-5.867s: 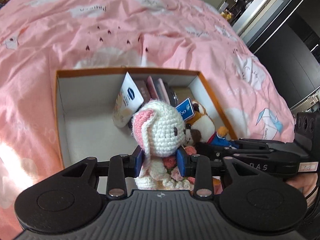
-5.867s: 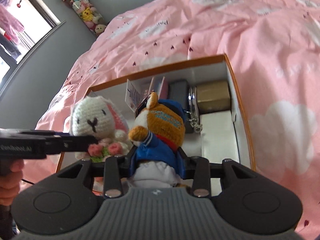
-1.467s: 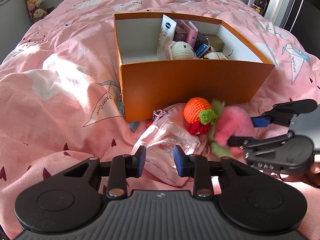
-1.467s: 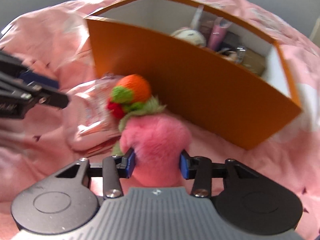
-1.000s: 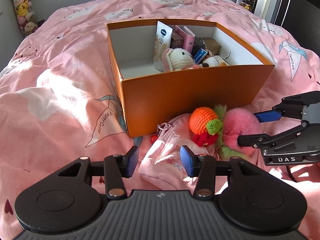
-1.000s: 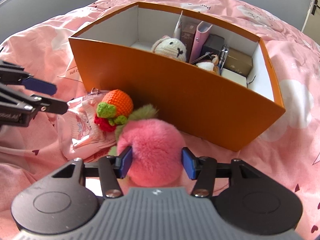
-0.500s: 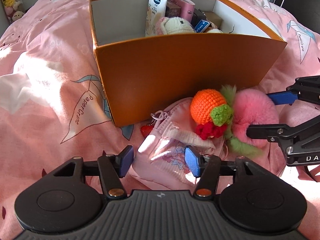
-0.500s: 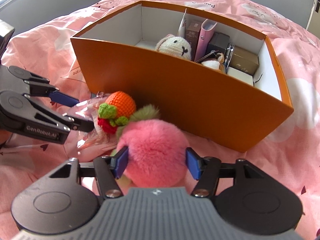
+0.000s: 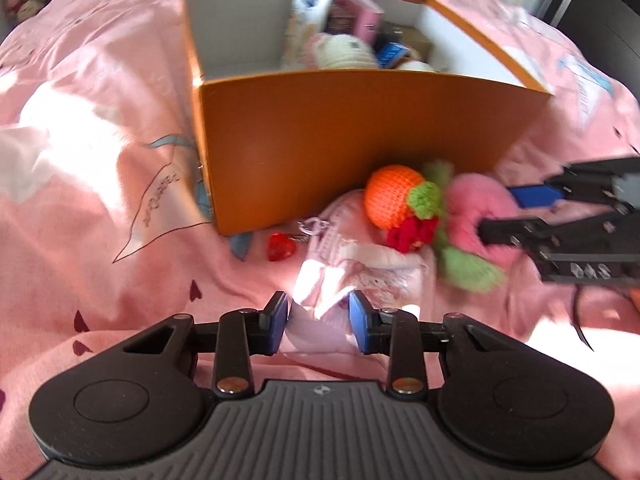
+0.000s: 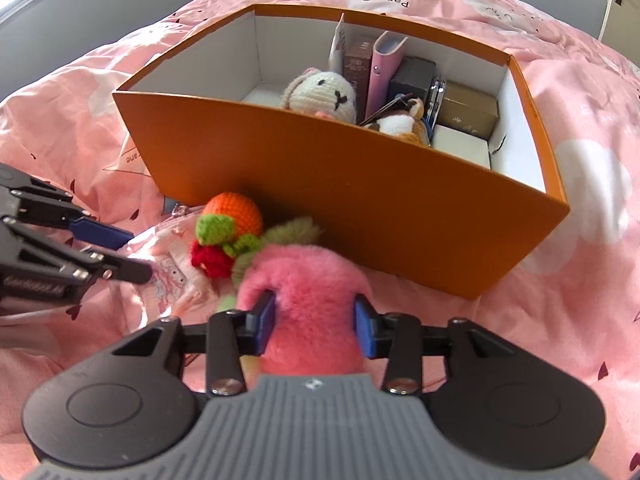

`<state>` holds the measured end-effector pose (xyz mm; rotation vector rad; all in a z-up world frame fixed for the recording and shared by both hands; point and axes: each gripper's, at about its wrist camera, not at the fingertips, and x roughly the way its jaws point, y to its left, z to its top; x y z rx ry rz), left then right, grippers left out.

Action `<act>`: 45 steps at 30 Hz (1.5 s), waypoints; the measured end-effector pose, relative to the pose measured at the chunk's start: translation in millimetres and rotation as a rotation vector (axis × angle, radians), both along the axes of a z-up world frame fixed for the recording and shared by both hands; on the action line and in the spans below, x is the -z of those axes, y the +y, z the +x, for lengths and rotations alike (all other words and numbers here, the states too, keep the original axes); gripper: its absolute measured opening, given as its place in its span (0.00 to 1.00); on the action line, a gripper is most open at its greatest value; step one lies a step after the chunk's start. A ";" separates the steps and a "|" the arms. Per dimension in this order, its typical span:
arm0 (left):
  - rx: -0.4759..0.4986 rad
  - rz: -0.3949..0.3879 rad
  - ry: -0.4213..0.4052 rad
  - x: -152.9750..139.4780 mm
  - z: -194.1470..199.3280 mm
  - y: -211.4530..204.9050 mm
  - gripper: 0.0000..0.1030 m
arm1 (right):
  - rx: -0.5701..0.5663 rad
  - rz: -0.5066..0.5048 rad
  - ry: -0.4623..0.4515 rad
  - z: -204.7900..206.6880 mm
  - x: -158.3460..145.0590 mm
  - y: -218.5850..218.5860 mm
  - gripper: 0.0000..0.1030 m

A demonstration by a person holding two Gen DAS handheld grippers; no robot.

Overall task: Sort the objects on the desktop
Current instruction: 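Grasp the pink pouch with the left tool while the right tool grasps the pink fluffy ball, then lift the pink pouch with the left tool while the right tool lifts the fluffy ball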

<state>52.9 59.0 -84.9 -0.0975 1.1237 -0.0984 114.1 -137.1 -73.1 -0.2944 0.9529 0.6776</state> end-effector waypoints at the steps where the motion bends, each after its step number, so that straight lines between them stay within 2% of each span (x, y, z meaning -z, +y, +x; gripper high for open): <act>1: -0.007 0.001 0.002 1.9 1.4 0.2 0.48 | -0.003 -0.002 -0.001 -0.3 0.1 0.5 0.50; 3: -0.003 0.017 0.000 4.9 3.7 -3.2 0.54 | -0.010 0.000 0.005 0.8 0.5 0.6 0.56; 5: 0.016 0.029 0.001 9.6 6.7 -8.0 0.55 | -0.017 0.001 0.016 2.3 3.0 1.3 0.60; 9: 0.016 -0.014 0.004 18.5 14.9 -9.4 0.60 | -0.027 0.030 0.056 9.2 11.2 3.7 0.61; 14: 0.011 -0.040 -0.001 20.7 14.4 -9.2 0.55 | -0.053 0.042 0.093 12.1 24.1 12.7 0.61; 16: 0.017 -0.025 -0.013 18.1 11.0 -12.7 0.49 | -0.063 0.015 0.082 8.1 27.6 16.8 0.58; 20: 0.021 -0.003 -0.042 11.2 2.4 -18.5 0.41 | -0.054 0.023 0.068 4.8 24.2 13.1 0.52; 25: -0.011 -0.046 -0.065 0.8 -8.2 -12.9 0.24 | -0.038 0.034 0.045 -0.4 14.2 7.0 0.49; 28: -0.019 -0.079 -0.081 -7.0 -9.3 -11.0 0.19 | -0.026 0.050 0.022 -3.1 5.0 -0.3 0.46; 37: -0.012 -0.137 -0.126 -30.7 -20.4 -11.1 0.16 | 0.009 0.094 -0.007 -2.6 -16.6 -18.0 0.40; 43: -0.054 -0.205 -0.194 -60.3 -31.8 4.5 0.16 | 0.028 0.138 -0.014 -4.4 -34.1 -30.2 0.37; 45: -0.073 -0.215 -0.222 -72.3 -33.9 11.9 0.16 | 0.037 0.157 -0.017 -4.0 -40.8 -34.5 0.20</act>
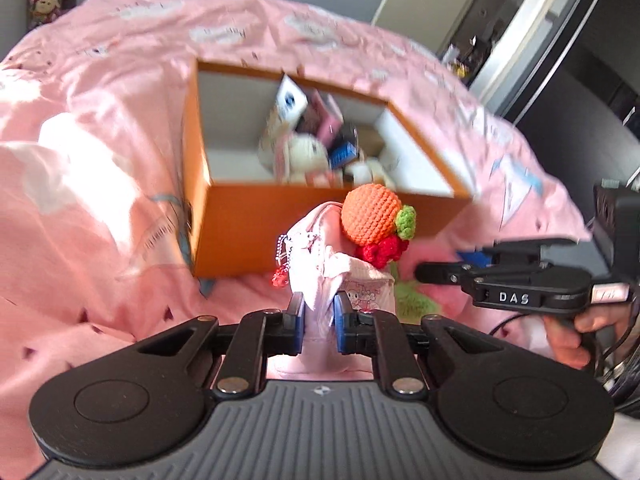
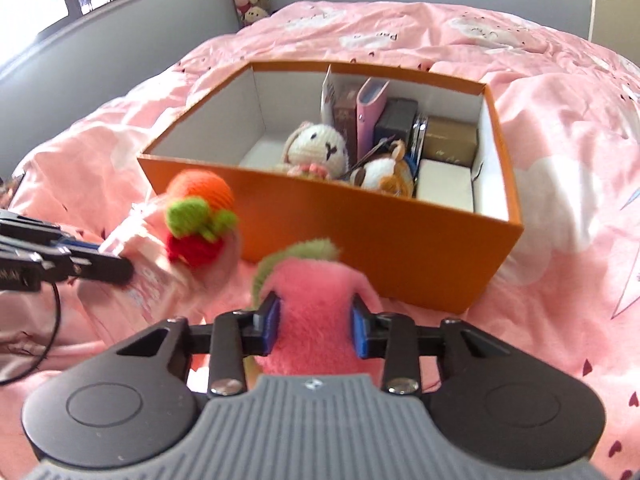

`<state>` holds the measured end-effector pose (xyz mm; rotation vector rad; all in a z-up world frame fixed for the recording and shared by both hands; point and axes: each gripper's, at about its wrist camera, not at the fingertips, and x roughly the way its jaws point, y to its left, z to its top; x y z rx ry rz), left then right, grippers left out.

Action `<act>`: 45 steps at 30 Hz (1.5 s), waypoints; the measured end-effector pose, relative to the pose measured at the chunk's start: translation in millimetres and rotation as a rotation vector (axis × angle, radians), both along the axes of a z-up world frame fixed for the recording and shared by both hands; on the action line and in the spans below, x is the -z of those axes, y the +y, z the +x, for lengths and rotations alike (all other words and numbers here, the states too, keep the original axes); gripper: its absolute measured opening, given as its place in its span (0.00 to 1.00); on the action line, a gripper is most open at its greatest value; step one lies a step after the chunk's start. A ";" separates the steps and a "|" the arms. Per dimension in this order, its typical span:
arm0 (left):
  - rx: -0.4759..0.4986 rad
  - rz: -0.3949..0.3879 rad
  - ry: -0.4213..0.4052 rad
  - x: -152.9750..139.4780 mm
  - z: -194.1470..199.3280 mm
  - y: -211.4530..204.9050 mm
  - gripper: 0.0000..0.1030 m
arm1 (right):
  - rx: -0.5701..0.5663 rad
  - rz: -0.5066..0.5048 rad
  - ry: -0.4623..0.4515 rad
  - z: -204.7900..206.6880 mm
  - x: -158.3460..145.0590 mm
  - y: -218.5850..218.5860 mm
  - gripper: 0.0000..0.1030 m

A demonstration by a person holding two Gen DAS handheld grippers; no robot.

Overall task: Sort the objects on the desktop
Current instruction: 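Lift the pink pouch with the left tool while the right tool lifts the fluffy ball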

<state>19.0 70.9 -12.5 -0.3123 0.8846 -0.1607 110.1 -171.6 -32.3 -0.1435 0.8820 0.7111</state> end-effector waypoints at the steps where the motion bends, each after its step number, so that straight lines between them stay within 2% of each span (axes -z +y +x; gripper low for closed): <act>1: -0.013 -0.001 -0.016 -6.5 -1.4 3.6 0.16 | 0.007 0.014 0.001 0.7 -3.3 -1.3 0.07; 3: -0.039 0.007 -0.049 -18.2 -2.7 10.7 0.16 | 0.011 0.044 0.007 3.1 -9.3 -3.9 0.06; 6: -0.064 0.020 -0.082 -31.3 -4.7 18.2 0.16 | 0.005 0.029 0.000 4.8 -11.2 -3.9 0.08; 8: -0.066 0.031 -0.087 -35.0 -7.0 21.1 0.16 | 0.002 -0.004 -0.001 5.1 -7.6 -2.2 0.16; 9: -0.061 0.030 -0.083 -34.5 -6.4 20.8 0.16 | -0.001 -0.025 -0.002 4.0 -4.7 -0.4 0.25; 10: -0.055 0.028 -0.077 -32.6 -6.1 20.1 0.16 | -0.009 -0.044 -0.004 1.4 -1.2 1.5 0.48; 11: -0.051 0.026 -0.068 -30.0 -5.4 19.1 0.16 | -0.024 -0.063 -0.009 -2.0 3.8 4.0 0.58; 15: -0.030 0.027 -0.018 -11.8 -1.8 11.2 0.16 | -0.071 -0.151 0.007 -8.7 29.8 16.1 0.60; 21: -0.017 0.025 0.038 9.4 1.7 4.9 0.16 | -0.083 -0.150 0.068 1.9 51.0 22.7 0.60; 27: -0.012 0.019 0.051 13.4 1.5 3.7 0.16 | -0.094 -0.207 0.119 4.1 76.1 30.8 0.60; 28: -0.009 0.016 0.051 13.1 1.3 3.0 0.16 | -0.092 -0.206 0.120 4.3 77.2 30.3 0.57; 31: -0.003 0.014 0.049 12.4 0.6 1.3 0.16 | -0.082 -0.196 0.114 3.5 74.6 25.8 0.52; 36: -0.003 0.008 0.038 7.9 0.2 -0.2 0.16 | -0.075 -0.169 0.069 -3.5 60.2 16.7 0.51; 45: -0.004 -0.009 -0.028 -10.7 -1.4 -4.8 0.16 | -0.073 -0.023 0.022 -12.5 17.0 -15.2 0.51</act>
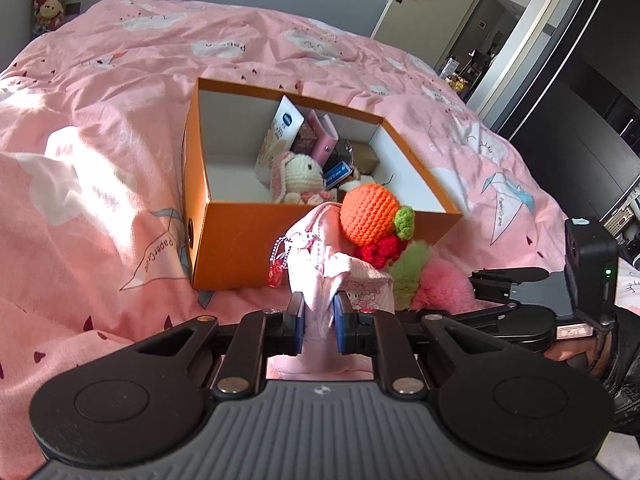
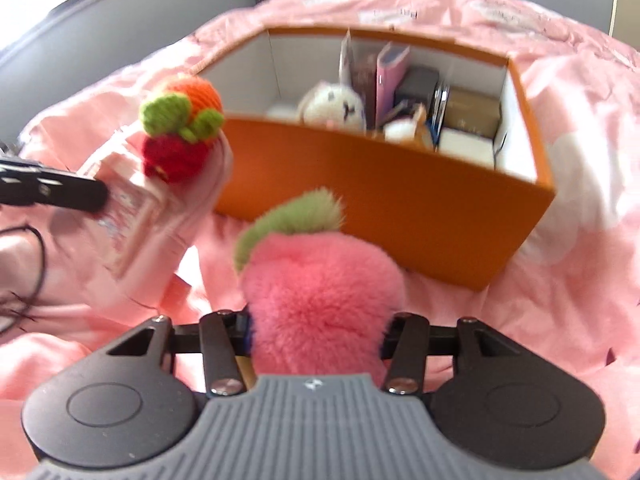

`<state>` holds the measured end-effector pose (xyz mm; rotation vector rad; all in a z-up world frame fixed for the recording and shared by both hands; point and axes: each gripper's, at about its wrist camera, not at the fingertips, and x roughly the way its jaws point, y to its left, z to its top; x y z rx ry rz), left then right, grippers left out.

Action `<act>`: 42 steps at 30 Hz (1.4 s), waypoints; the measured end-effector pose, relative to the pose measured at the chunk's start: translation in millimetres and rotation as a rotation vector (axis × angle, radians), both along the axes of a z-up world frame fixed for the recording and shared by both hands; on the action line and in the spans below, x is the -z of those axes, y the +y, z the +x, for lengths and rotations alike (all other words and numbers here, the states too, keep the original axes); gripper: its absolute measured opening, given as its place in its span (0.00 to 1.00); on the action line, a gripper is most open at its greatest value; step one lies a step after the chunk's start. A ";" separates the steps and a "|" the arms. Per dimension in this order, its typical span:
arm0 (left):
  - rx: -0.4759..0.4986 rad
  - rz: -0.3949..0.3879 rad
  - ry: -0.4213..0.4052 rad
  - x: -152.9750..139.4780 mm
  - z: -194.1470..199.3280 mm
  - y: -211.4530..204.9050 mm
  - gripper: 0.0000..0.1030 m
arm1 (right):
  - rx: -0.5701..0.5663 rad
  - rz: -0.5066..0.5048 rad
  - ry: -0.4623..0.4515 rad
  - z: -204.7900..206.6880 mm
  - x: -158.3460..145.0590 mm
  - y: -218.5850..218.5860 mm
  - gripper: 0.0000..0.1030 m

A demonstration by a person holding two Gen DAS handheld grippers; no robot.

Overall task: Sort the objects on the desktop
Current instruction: 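Lift the pink pouch with the left tool while the right tool lifts the fluffy ball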

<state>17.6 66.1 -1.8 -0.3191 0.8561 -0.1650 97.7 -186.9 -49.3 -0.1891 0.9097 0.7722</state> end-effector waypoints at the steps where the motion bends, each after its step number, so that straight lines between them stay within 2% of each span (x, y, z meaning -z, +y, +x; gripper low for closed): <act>1: -0.001 -0.001 -0.009 -3.1 -0.2 -0.3 0.16 | -0.002 0.013 -0.011 -1.0 -6.2 -3.0 0.51; 12: -0.018 -0.001 -0.131 -45.0 5.8 0.4 0.16 | -0.039 0.190 -0.108 12.6 -80.3 9.9 0.51; 19: -0.087 0.038 -0.203 -69.2 24.4 12.2 0.16 | -0.059 0.214 -0.194 34.2 -105.5 32.9 0.51; 24: -0.143 0.105 -0.240 -83.8 40.2 24.6 0.16 | -0.043 0.238 -0.204 57.9 -116.8 47.6 0.51; 27: -0.142 0.113 -0.241 -88.0 54.6 33.2 0.16 | -0.023 0.254 -0.194 73.5 -120.3 53.8 0.51; 30: -0.137 0.125 -0.205 -83.1 73.3 35.2 0.16 | 0.004 0.262 -0.183 89.6 -121.5 58.3 0.51; 35: -0.130 0.106 -0.066 -50.1 104.3 34.9 0.16 | 0.022 0.247 -0.166 111.4 -111.8 66.8 0.51; 38: -0.125 0.153 0.033 -27.6 119.2 27.6 0.16 | 0.024 0.228 -0.141 115.0 -102.8 67.7 0.51; 42: -0.112 0.218 0.113 -11.2 132.8 17.7 0.16 | 0.038 0.212 -0.114 121.5 -90.2 66.6 0.51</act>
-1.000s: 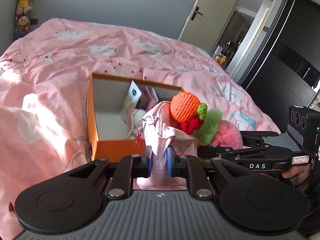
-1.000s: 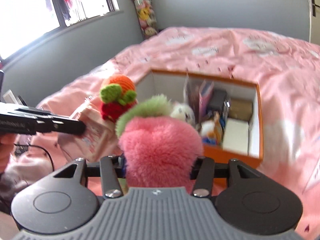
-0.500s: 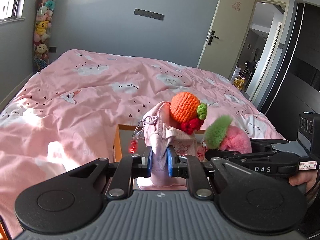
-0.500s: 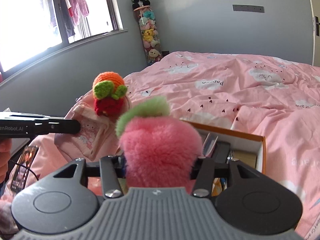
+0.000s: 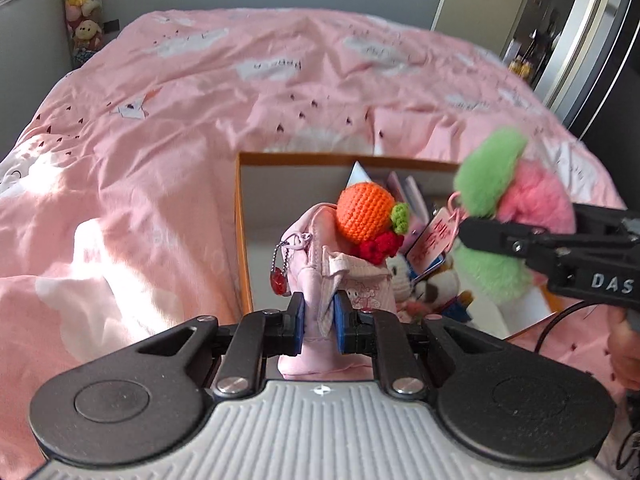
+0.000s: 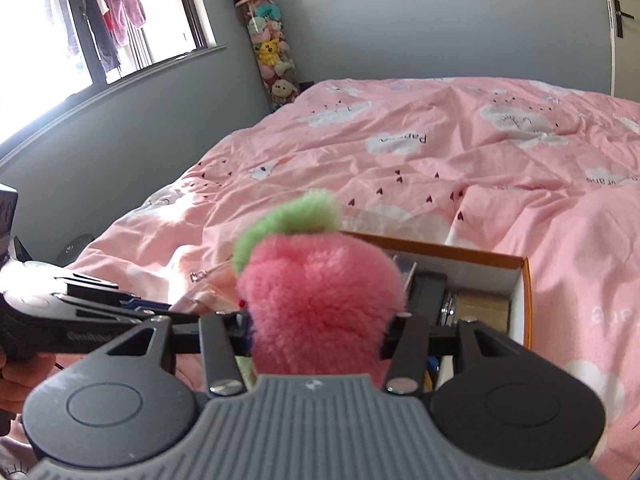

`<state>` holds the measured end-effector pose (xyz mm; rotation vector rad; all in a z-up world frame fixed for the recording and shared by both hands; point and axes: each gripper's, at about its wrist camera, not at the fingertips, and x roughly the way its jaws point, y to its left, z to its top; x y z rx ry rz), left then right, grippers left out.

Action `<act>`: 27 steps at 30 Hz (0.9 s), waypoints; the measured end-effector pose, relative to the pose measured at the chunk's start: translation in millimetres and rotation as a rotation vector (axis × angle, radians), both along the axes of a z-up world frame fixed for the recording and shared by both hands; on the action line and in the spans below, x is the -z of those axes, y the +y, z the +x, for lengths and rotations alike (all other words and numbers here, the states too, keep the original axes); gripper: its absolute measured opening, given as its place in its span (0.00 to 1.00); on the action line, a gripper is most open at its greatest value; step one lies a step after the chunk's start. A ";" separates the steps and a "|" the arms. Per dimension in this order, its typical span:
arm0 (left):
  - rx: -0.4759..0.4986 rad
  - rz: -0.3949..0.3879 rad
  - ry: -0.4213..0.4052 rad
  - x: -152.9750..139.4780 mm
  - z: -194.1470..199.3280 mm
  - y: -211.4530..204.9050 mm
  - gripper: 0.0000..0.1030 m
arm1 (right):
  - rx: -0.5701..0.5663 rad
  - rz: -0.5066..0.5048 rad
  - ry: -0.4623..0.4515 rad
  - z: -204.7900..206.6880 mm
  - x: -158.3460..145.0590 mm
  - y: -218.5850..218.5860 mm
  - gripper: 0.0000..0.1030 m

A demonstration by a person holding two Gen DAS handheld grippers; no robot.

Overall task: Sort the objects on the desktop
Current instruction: 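Lift the pink pouch with the left tool while the right tool lifts the fluffy ball, then lower the fluffy ball into the box with the right tool while the left tool carries the pouch over it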

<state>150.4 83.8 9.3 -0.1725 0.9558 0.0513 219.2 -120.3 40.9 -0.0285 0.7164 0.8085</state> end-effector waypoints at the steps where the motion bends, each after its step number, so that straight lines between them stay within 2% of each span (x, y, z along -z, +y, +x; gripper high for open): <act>1: 0.003 0.013 0.022 3.3 3.4 -2.0 0.16 | 0.002 0.000 0.006 2.2 2.4 -0.5 0.51; 10: -0.002 0.092 0.177 29.8 25.1 -12.0 0.19 | -0.031 0.004 0.037 14.2 16.2 3.2 0.51; 13: -0.003 0.085 0.174 31.3 25.3 -10.1 0.23 | -0.043 0.003 0.042 17.8 19.2 7.1 0.51; 15: 0.009 0.089 0.157 29.5 23.4 -9.5 0.28 | -0.047 0.011 0.048 20.7 19.5 8.7 0.51; 18: 0.011 0.079 0.116 22.5 18.6 -6.4 0.30 | -0.054 0.019 0.047 23.8 18.2 10.3 0.51; 22: 0.045 0.077 0.044 6.4 12.3 -7.2 0.30 | -0.059 0.025 0.046 26.1 16.4 12.3 0.51; 27: 0.095 0.112 0.087 15.8 18.1 -15.0 0.23 | -0.068 0.026 0.058 27.5 17.7 16.4 0.51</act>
